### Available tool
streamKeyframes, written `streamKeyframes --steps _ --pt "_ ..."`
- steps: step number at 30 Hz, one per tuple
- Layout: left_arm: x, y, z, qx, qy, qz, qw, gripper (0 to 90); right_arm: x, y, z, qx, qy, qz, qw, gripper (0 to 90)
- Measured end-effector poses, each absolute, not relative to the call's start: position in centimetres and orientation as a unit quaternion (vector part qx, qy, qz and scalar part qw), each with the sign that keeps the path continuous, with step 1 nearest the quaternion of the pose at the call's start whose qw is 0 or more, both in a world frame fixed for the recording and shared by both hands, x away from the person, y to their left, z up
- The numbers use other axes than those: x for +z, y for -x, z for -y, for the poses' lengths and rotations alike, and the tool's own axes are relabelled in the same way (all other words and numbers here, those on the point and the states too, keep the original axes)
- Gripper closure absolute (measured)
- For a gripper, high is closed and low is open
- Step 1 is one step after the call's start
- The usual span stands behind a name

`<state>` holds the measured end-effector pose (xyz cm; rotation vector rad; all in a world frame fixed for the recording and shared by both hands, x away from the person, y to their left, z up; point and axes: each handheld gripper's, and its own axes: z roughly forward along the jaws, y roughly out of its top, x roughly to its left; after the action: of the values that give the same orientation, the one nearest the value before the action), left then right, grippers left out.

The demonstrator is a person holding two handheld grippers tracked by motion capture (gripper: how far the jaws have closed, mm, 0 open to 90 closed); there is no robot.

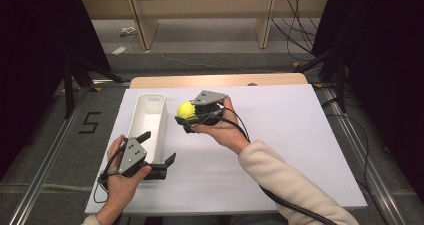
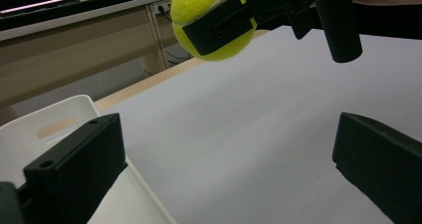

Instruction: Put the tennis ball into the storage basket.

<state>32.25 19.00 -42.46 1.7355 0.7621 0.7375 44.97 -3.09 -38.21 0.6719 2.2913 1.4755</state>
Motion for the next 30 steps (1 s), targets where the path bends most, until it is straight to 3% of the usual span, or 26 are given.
streamKeyframes --steps 30 --pt "-42.4 -32.2 -19.0 0.308 -0.726 -0.317 0.527 0.0 -37.8 -45.5 1.8 0.519 -0.229 -0.807 0.165 27.2"
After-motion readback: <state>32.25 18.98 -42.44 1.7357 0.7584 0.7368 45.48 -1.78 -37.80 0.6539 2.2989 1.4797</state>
